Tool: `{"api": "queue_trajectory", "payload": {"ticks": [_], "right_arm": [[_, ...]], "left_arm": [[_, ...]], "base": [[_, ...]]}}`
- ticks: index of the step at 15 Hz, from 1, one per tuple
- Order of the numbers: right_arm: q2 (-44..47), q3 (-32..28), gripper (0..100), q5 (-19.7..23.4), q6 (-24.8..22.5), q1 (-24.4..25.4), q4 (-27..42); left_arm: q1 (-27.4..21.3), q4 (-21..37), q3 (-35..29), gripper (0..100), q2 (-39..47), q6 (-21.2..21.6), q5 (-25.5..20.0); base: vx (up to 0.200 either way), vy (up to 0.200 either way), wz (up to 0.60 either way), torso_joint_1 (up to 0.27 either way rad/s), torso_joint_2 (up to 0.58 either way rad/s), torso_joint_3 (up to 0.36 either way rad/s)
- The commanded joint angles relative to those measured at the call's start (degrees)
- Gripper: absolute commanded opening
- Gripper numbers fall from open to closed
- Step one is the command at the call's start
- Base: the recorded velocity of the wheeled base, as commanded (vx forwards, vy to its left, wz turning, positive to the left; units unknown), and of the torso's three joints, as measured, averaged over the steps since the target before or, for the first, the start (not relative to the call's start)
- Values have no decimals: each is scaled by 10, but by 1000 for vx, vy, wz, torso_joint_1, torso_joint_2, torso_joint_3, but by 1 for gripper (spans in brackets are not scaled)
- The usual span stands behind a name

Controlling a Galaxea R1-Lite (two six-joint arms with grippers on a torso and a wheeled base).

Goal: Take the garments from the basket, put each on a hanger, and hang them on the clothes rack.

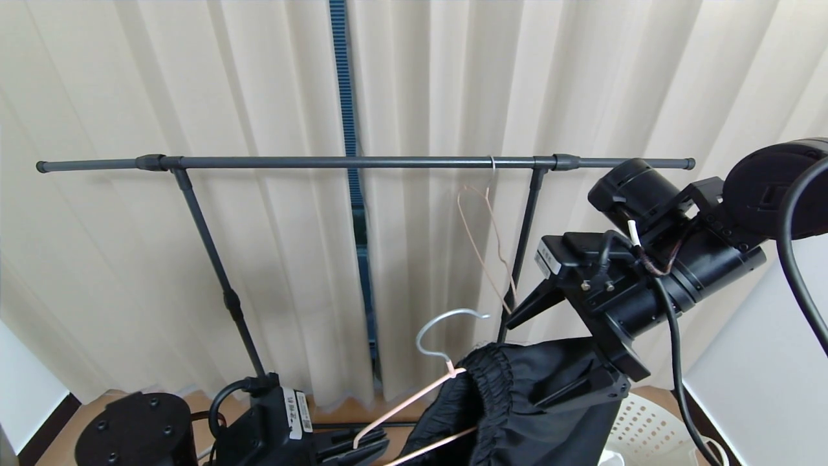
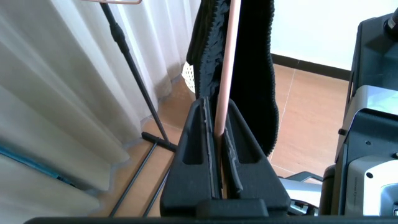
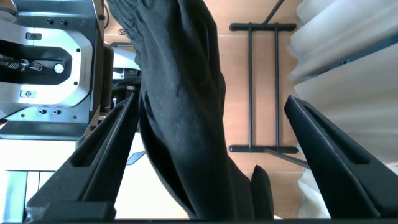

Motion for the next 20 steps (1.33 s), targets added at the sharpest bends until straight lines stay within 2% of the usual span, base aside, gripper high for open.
{"api": "queue_trajectory", "payload": {"ticks": [1,10,11,20], "right_arm": [[1,-1,100,0,0,2,0],[22,-1,100,-2,1,9,-1],[22,-1,0,-2,1,9,-1],[2,-2,0,-1,3,9,-1]], "left_arm": [[0,-1,0,0,-2,0,0],[0,-1,0,0,-3,0,0],[1,-1,0,0,-6,-1,0],[4,-1,0,0,-6,-13,1]], "base": [[0,0,0,0,0,0],[0,0,0,0,0,0],[0,0,0,0,0,0],[0,0,0,0,0,0]]}}
